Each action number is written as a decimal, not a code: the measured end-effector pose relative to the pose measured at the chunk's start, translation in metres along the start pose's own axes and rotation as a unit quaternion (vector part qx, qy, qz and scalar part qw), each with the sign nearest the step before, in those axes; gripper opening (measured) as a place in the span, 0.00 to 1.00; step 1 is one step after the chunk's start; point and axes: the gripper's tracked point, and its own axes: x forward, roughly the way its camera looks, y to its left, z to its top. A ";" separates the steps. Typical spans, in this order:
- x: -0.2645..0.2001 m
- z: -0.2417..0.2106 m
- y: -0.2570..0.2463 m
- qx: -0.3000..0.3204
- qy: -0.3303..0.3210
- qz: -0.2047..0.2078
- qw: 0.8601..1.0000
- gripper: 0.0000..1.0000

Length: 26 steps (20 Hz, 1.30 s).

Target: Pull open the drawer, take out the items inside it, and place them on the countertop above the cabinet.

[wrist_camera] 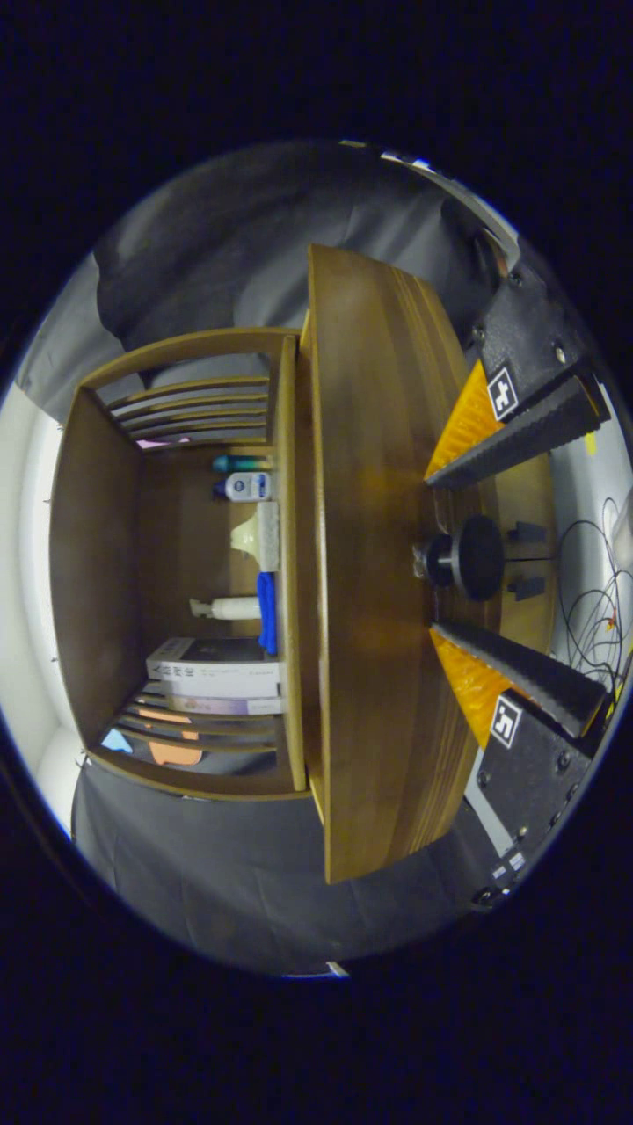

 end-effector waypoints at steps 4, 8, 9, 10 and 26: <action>0.019 0.001 0.002 -0.003 0.008 -0.003 1.000 0.99; 0.038 0.005 0.004 -0.006 0.002 -0.008 1.000 0.98; 0.044 0.008 0.004 -0.006 0.002 -0.009 1.000 0.98; 0.049 0.008 0.005 -0.008 0.002 -0.009 1.000 0.98; 0.110 0.022 0.008 -0.013 0.007 -0.018 1.000 0.99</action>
